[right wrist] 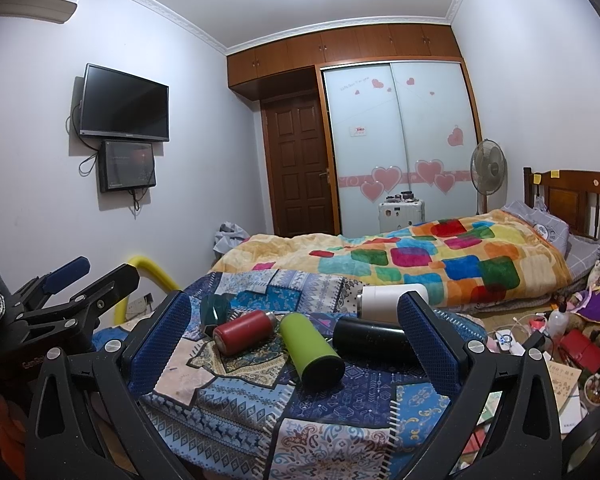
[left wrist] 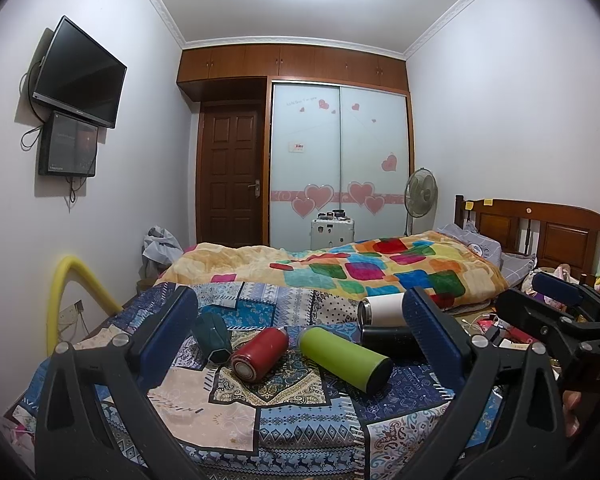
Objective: Flip cup upright
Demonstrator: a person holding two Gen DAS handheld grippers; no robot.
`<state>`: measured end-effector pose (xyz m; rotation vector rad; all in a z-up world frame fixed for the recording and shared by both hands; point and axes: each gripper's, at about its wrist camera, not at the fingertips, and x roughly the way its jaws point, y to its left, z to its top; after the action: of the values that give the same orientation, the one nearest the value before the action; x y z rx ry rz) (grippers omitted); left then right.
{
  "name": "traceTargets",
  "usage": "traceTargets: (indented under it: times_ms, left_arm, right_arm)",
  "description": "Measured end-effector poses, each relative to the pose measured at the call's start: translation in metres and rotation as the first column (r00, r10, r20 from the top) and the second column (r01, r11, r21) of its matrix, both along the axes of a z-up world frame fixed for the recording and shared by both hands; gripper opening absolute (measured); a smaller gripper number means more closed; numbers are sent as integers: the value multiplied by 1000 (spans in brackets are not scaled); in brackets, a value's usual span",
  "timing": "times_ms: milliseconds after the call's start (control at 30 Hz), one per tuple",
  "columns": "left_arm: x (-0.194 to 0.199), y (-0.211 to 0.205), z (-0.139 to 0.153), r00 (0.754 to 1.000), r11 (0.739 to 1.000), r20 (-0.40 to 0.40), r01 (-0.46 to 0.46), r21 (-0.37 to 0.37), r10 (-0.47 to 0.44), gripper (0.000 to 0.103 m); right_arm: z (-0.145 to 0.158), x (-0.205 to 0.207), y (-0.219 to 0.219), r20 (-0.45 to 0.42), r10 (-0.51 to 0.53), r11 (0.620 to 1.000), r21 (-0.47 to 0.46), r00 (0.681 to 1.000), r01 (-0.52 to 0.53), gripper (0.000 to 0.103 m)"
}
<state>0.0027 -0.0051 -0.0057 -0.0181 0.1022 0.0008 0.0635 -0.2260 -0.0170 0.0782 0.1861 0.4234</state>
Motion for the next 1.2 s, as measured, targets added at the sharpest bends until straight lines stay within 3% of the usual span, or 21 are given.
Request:
traceTargets:
  times_ms: [1200]
  left_arm:
    - [6, 3, -5, 1000, 1000, -6, -5, -9, 5, 103]
  right_arm:
    - [-2, -1, 10, -9, 12, 1000, -10, 1000, -12, 103]
